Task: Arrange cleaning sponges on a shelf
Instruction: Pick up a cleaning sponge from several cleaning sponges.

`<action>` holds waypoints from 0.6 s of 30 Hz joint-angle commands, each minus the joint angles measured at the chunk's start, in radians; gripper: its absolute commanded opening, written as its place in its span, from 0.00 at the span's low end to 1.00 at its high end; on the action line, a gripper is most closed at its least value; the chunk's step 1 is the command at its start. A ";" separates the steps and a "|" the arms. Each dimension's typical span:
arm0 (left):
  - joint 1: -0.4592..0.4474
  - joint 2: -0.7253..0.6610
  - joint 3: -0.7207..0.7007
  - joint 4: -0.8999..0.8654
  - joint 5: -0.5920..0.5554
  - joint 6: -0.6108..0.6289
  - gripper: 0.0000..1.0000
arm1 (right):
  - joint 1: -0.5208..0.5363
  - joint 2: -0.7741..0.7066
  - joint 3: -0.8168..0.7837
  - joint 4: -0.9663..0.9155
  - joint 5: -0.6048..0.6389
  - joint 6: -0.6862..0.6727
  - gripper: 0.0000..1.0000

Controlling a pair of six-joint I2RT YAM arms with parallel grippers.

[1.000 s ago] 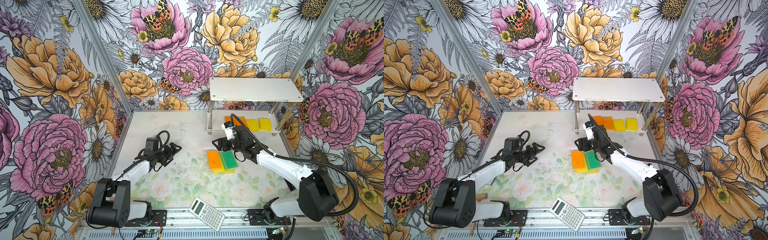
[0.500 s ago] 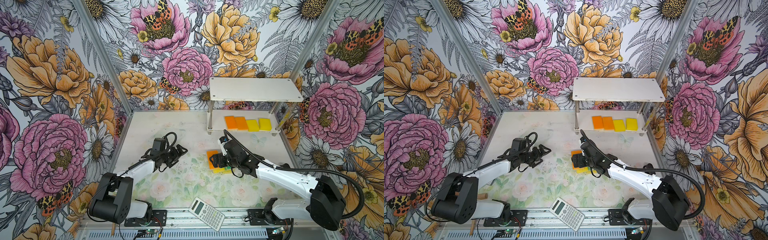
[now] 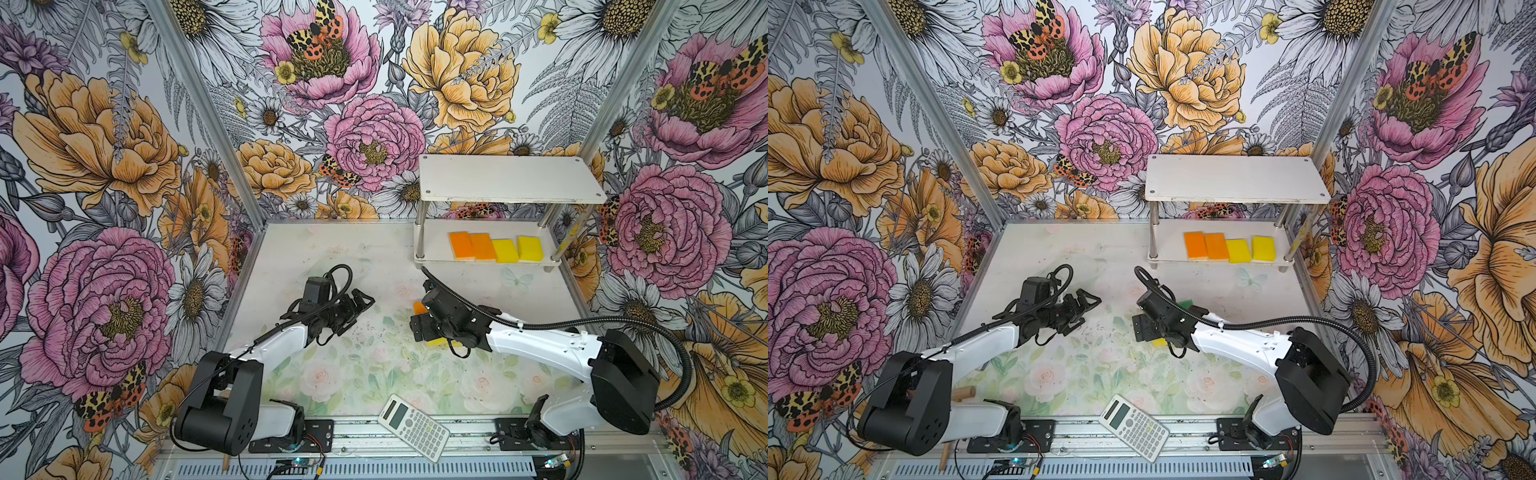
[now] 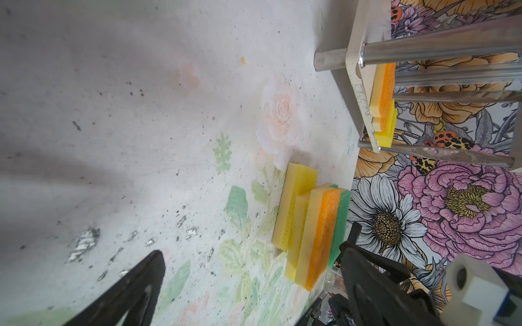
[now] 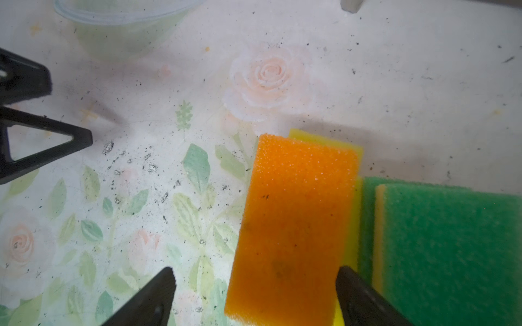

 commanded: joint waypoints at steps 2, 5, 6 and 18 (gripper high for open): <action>0.011 -0.020 -0.020 0.024 -0.022 -0.003 0.99 | 0.009 0.009 0.030 -0.026 0.053 0.011 0.94; 0.015 -0.017 -0.021 0.024 -0.016 -0.002 0.99 | 0.009 0.015 0.027 -0.028 0.056 0.013 0.94; 0.016 -0.015 -0.020 0.025 -0.015 -0.002 0.99 | 0.009 0.019 0.026 -0.028 0.056 0.013 0.94; 0.018 -0.011 -0.025 0.021 -0.019 -0.003 0.99 | 0.010 0.057 0.033 -0.029 0.054 0.018 0.94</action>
